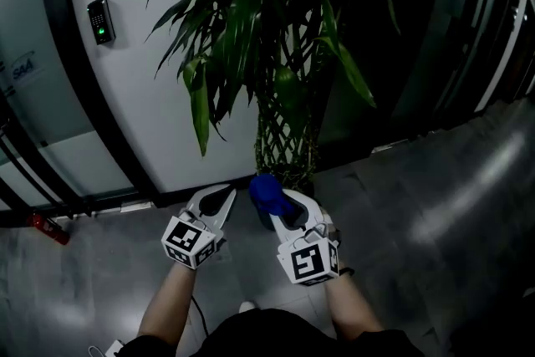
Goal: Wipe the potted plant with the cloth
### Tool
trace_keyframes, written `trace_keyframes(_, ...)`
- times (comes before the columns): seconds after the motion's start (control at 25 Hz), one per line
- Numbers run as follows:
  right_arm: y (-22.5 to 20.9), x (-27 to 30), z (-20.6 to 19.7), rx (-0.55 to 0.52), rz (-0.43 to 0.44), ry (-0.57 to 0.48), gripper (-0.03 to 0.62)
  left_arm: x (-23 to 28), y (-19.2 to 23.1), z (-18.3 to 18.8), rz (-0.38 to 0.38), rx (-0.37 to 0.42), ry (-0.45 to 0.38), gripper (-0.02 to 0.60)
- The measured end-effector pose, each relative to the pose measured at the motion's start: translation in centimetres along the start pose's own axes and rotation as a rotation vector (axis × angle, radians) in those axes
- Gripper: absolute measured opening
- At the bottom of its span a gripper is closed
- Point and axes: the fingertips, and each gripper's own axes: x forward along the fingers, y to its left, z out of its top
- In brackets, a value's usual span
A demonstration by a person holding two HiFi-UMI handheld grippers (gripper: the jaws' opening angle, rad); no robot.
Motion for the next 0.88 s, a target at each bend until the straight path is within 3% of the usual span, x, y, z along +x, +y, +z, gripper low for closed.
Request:
trace_keyframes(0.36,-1.6,1.3,-3.1,0.020,-0.020,0.044,0.091,2.6,0.9,-0.4,-0.032,-0.007,-0.029,0.006)
trace_keyframes(0.64,-7.9,1.8,-6.5,0.075,-0.008,0.046,0.091,8.3,0.8,2.2,0.017,0.056,-0.057,0.006)
trace_keyframes(0.88,-17.2,3.0,-5.6,0.050,-0.079,-0.067,0.091,13.3,1.1,5.7,0.070,0.060,-0.103,0.006)
